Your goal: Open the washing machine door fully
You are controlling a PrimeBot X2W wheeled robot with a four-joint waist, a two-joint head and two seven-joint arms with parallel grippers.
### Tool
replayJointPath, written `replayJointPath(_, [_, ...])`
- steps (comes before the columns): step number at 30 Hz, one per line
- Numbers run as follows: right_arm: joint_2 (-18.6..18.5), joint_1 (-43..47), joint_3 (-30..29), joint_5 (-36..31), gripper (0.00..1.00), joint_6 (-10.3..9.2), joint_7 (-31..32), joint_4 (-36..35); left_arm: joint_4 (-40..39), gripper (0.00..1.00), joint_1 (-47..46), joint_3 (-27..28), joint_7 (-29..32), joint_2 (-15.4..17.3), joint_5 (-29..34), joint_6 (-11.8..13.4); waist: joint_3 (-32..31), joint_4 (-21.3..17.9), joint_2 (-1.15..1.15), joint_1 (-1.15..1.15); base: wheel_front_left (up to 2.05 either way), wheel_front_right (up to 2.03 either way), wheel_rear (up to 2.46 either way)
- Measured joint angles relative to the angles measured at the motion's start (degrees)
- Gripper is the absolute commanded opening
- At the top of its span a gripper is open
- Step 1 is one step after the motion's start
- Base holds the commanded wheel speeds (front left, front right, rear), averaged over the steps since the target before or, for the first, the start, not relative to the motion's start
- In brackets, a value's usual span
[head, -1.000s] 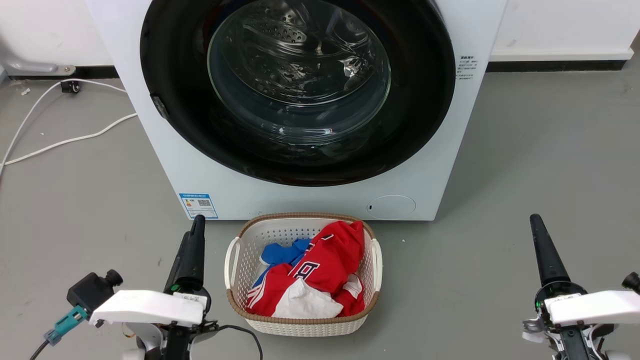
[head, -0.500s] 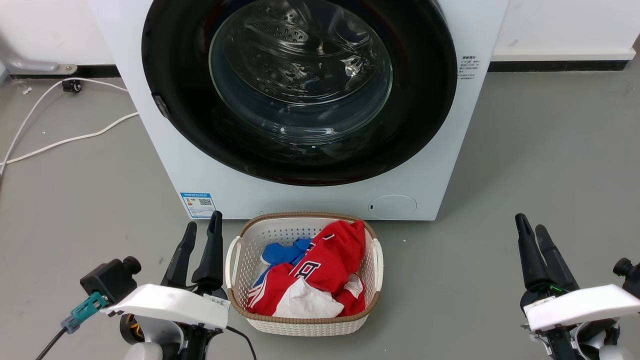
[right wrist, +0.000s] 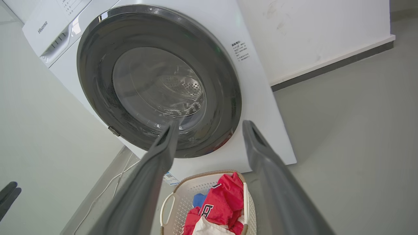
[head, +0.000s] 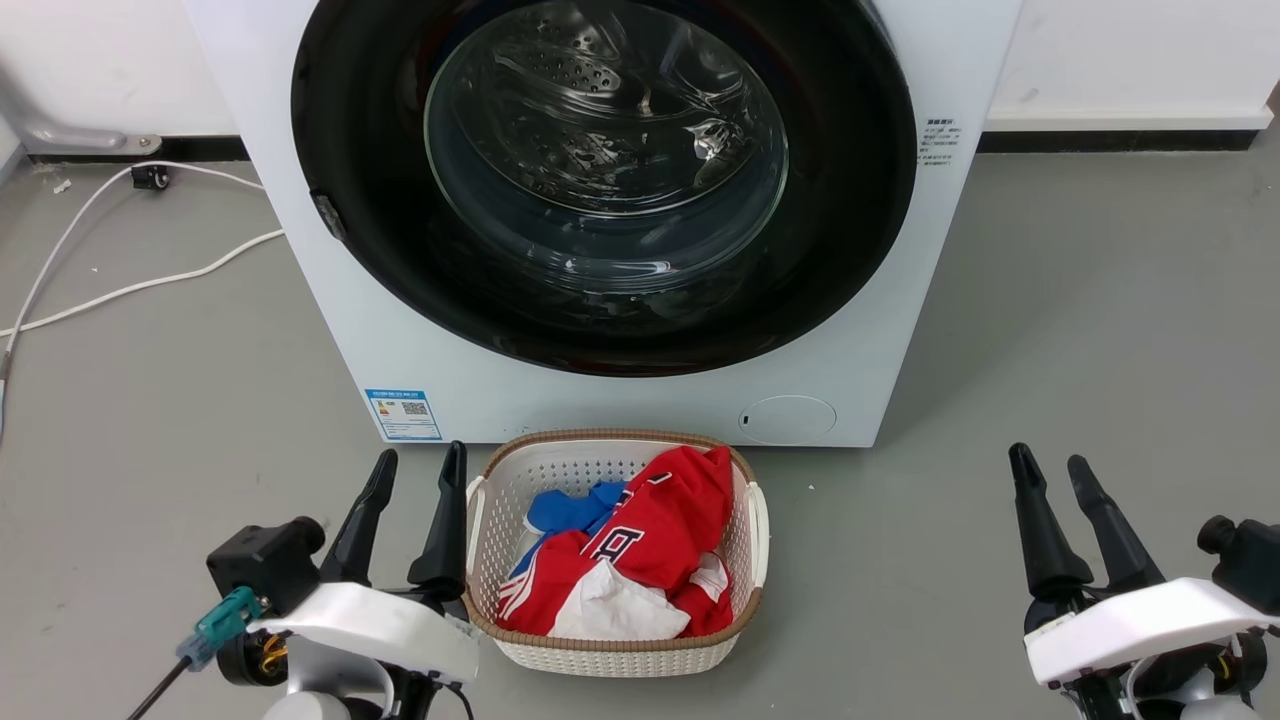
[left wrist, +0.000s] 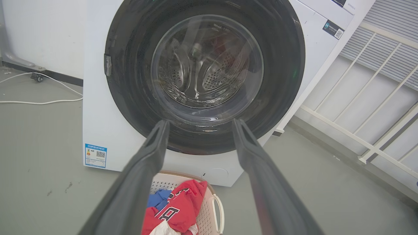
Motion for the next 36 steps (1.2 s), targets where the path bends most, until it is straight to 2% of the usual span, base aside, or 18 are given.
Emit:
replayJointPath(21, [0.26,0.87,-0.02,-14.84,1.00,0.01,0.49,-2.31,1.19,1.00,0.02,-3.19,-3.05,2.31,10.25,2.60,0.14,0.13,0.00,0.00,0.00,0.00,0.00])
replayJointPath(36, [0.85,0.94,0.09,-21.90,1.00,0.02,-0.23,-2.68,1.76,1.00,0.39,-2.75,-4.94,2.31,14.46,1.69,0.13,0.12,0.00,0.00,0.00,0.00,0.00])
